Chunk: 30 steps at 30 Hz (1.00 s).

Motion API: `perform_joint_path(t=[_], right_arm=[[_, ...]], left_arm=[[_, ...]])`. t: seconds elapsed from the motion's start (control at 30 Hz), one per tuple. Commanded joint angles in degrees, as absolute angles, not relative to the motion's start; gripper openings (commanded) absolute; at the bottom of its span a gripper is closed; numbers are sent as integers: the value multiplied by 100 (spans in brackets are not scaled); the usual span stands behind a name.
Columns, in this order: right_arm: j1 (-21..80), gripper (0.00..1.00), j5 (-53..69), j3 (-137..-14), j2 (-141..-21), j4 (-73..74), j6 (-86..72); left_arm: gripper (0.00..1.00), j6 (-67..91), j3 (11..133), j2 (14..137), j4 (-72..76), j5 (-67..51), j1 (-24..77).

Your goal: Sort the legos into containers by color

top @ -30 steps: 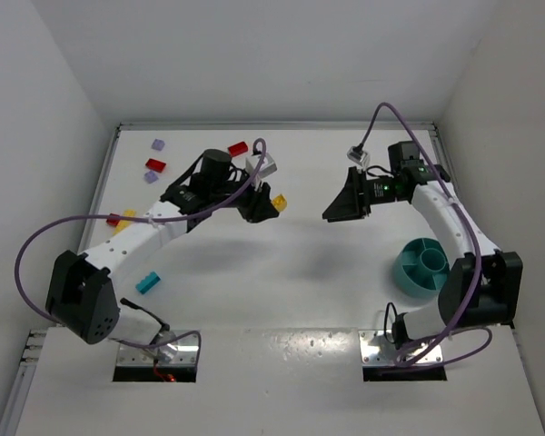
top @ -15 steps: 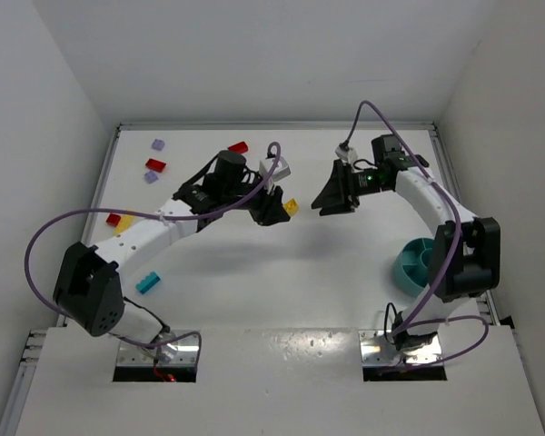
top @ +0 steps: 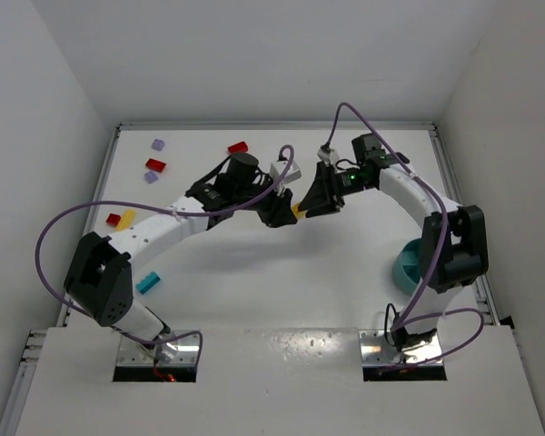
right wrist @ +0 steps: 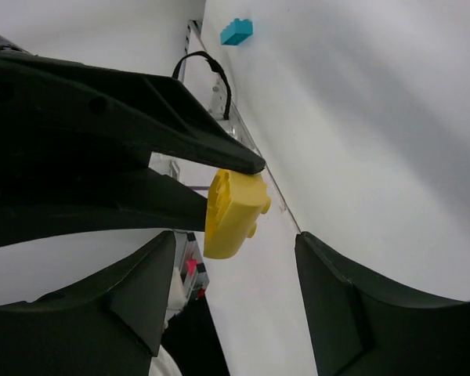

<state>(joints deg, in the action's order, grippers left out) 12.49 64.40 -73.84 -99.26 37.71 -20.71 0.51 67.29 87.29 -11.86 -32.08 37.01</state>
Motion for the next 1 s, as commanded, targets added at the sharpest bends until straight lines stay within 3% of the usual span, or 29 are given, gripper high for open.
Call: perform_joint_path(t=[0.0,0.2,0.4,0.8,0.87,0.97], right_arm=[[1344,62,6451,-7725,-10054,3639,-2127],[1397,53,6451,-7989,-10230,3639,-2179],[1502,29,6504,-7937,-10230,3586,-2232],[1669,29,6618,-7506,-10072,3586,-2285],[1670,25,6618,-7506,-10020,3533,-2285],[1723,7,6549,-7453,-10020,3533,-2233]], left_arm=[[2,53,6961,8710,-993,-3226,3832],[2,53,6961,8710,-993,-3340,3832],[2,0,6908,8710,-993,-3287,3832],[2,-105,6908,8710,-993,-3050,3832],[2,-105,6908,8710,-993,-2998,3832],[4,-105,6908,8710,-993,-2936,3832]])
